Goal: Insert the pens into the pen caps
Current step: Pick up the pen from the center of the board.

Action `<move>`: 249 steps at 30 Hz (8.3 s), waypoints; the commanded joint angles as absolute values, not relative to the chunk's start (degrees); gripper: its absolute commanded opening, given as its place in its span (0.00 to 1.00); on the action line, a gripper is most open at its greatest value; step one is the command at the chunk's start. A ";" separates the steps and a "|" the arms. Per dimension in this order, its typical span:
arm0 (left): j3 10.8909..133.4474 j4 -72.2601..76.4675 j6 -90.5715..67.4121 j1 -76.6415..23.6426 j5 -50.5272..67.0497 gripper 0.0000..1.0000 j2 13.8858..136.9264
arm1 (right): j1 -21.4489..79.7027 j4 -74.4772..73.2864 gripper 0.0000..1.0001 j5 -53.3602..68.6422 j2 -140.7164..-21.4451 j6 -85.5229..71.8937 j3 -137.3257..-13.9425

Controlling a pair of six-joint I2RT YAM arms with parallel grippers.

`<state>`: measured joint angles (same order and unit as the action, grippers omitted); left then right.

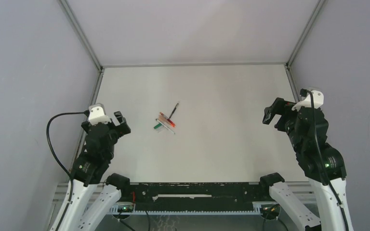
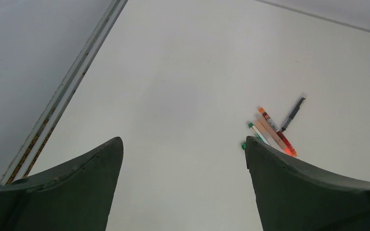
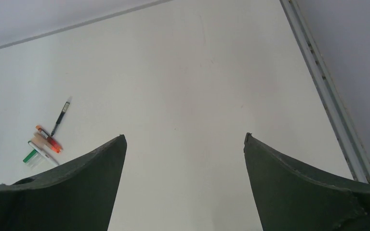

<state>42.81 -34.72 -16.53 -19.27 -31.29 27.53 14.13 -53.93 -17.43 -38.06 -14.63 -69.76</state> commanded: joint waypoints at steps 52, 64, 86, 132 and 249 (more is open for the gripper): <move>64.66 -30.76 -14.84 -18.46 -14.19 0.99 63.31 | 11.21 -57.30 0.94 -6.54 -37.87 -25.06 -59.46; 72.41 -34.18 -19.12 -18.46 -11.53 0.90 80.62 | 11.18 -57.35 0.90 1.31 -37.74 -26.01 -57.60; 86.16 -29.33 -34.28 -18.39 -13.52 0.77 102.05 | 11.25 -50.56 0.76 8.04 -42.73 -31.10 -52.75; 83.48 -28.79 -34.46 -19.35 -8.91 0.57 117.17 | 11.17 -49.40 0.66 7.56 -44.93 -31.63 -51.50; 92.63 -33.51 -30.52 -23.18 -7.83 0.56 122.24 | 11.51 -50.23 0.65 7.01 -43.87 -32.25 -49.64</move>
